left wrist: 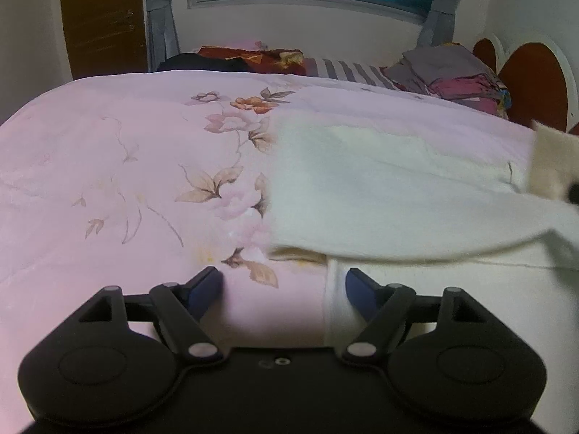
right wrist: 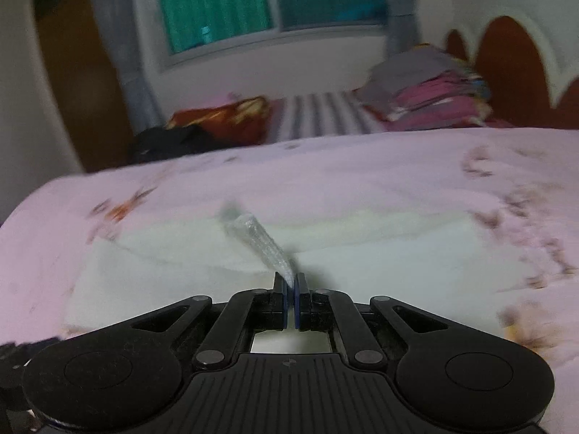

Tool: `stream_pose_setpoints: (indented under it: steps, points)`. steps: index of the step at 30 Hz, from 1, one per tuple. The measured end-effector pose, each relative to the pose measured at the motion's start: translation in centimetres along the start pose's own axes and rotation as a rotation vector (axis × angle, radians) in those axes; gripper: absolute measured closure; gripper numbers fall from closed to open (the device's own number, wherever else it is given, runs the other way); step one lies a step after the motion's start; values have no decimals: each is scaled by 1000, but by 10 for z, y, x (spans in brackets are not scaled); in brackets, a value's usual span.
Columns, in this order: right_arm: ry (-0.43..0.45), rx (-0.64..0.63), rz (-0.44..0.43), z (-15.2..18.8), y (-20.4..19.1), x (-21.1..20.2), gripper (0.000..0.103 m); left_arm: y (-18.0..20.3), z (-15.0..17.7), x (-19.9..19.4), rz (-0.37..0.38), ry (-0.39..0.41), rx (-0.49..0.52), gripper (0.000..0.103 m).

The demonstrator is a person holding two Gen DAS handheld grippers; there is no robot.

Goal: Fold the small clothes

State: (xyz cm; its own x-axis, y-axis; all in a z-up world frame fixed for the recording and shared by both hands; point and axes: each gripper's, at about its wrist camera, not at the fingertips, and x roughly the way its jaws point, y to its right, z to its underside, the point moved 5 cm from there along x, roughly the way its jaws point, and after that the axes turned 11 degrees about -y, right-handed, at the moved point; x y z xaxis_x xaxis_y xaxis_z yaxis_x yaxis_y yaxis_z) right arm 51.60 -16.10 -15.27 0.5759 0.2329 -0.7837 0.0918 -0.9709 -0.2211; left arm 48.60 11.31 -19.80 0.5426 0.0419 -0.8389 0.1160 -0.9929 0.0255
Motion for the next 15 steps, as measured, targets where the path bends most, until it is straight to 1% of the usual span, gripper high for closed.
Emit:
stream_pose_setpoints:
  steps: [1, 3, 4, 5, 6, 8, 9, 10, 11, 13, 15]
  points:
    - [-4, 20, 13, -2, 14, -2, 100, 0, -1, 1, 3, 5, -2, 30]
    - [-32, 48, 13, -2, 34, -1, 100, 1, -3, 2, 13, 24, -2, 42]
    - [-50, 71, 15, 1, 45, 1, 100, 2, -5, 2, 18, 33, 0, 51]
    - [-62, 87, 20, 4, 51, 3, 100, 3, -5, 1, 27, 39, 1, 57]
    - [-73, 104, 25, 7, 58, 5, 100, 5, -6, 1, 36, 42, 5, 60]
    - [-90, 140, 27, 15, 72, 7, 100, 10, -7, 1, 43, 52, 22, 72]
    - [-97, 153, 22, 16, 77, 8, 100, 12, -7, 0, 45, 55, 32, 76]
    - [-101, 167, 22, 17, 81, 10, 100, 15, -6, 0, 51, 60, 41, 85]
    - [-103, 173, 26, 18, 83, 11, 100, 17, -6, 0, 51, 63, 49, 91]
    - [-96, 167, 38, 19, 86, 11, 100, 19, -4, 1, 38, 72, 61, 92]
    - [-113, 174, 41, 21, 88, 15, 100, 18, -4, 2, 44, 69, 54, 92]
